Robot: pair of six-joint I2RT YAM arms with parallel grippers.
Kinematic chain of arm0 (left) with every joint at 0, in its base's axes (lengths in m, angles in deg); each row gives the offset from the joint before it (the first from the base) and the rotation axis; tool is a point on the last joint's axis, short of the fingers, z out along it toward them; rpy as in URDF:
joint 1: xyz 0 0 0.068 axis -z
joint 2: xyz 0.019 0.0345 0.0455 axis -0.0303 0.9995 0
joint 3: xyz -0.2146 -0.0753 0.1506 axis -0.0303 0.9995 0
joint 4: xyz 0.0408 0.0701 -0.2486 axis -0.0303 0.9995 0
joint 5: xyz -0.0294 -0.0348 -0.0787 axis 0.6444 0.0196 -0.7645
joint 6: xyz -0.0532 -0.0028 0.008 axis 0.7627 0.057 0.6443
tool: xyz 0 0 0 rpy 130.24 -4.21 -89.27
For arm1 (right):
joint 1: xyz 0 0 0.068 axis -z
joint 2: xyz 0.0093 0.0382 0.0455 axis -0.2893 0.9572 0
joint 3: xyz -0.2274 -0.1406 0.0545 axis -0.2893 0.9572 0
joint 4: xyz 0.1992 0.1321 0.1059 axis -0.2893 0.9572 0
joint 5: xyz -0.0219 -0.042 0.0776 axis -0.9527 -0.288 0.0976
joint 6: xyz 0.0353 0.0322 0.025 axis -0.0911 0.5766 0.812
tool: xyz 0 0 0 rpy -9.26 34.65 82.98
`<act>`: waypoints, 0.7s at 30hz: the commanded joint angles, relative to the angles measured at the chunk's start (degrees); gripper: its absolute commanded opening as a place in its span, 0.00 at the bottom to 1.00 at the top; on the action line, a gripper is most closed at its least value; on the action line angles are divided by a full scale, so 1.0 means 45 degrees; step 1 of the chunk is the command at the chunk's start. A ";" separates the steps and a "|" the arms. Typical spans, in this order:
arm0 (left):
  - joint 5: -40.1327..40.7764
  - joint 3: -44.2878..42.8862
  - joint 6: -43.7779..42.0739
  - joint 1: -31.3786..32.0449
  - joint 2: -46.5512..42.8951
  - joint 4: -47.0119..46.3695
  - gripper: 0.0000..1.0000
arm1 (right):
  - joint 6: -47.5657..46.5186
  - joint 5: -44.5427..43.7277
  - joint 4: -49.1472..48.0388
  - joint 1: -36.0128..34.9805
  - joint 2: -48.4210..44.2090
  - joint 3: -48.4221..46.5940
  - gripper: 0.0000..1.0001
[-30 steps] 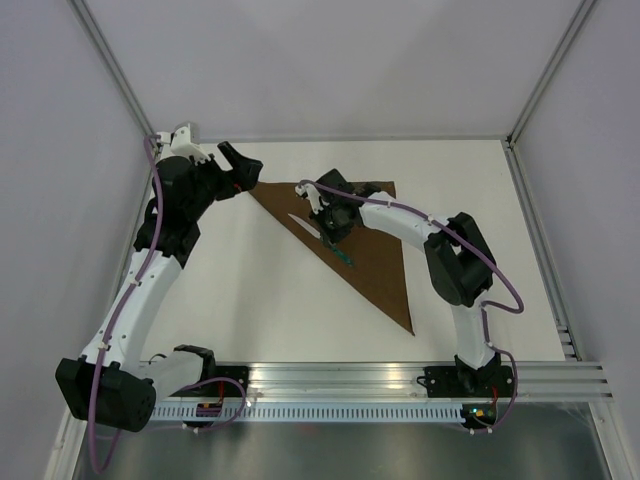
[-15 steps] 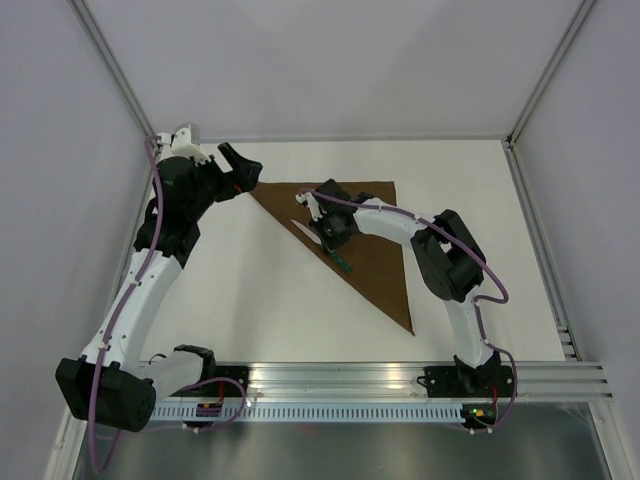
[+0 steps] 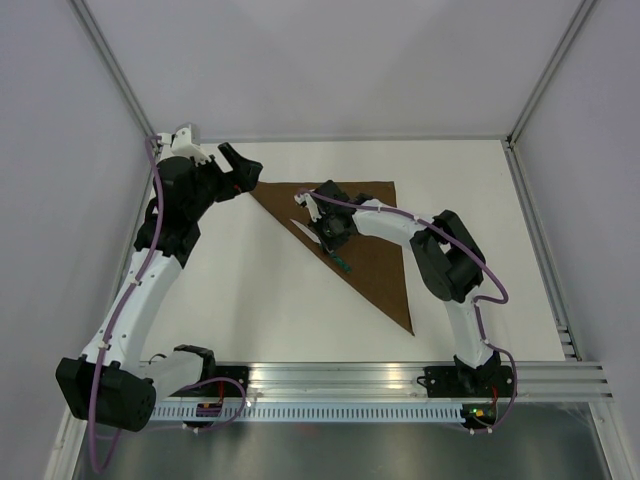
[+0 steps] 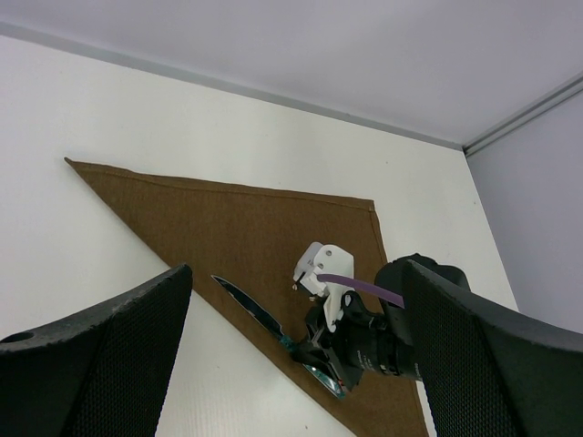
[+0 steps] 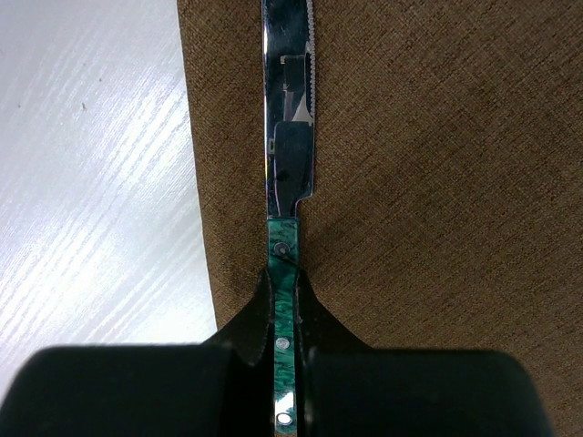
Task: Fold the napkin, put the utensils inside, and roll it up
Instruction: Place the knife on the napkin.
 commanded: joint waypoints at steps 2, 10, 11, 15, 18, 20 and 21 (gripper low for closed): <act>-0.0034 -0.0120 -0.0164 -0.0028 0.0068 -0.0157 1.00 | 0.0105 -0.0295 -0.0079 -0.0182 -0.0567 0.0184 0.01; -0.0093 -0.0120 -0.0125 -0.0029 0.0127 -0.0215 1.00 | 0.0183 -0.0236 0.0018 -0.0221 -0.0762 0.0087 0.00; -0.0093 -0.0120 -0.0125 -0.0009 0.0127 -0.0215 1.00 | 0.0222 -0.0217 -0.0001 -0.0221 -0.0801 0.0106 0.00; -0.0093 -0.0120 -0.0125 -0.0009 0.0185 -0.0235 1.00 | 0.0222 -0.0139 0.0038 -0.0241 -0.0917 0.0106 0.01; -0.0093 -0.0101 -0.0105 -0.0029 0.0205 -0.0235 1.00 | 0.0222 -0.0119 0.0058 -0.0241 -0.0957 0.0087 0.00; -0.0112 -0.0081 -0.0105 -0.0028 0.0224 -0.0254 1.00 | 0.0242 -0.0061 0.0097 -0.0241 -0.0957 0.0106 0.00; -0.0093 -0.0100 -0.0105 -0.0029 0.0244 -0.0254 1.00 | 0.0242 -0.0041 0.0097 -0.0241 -0.0957 0.0126 0.00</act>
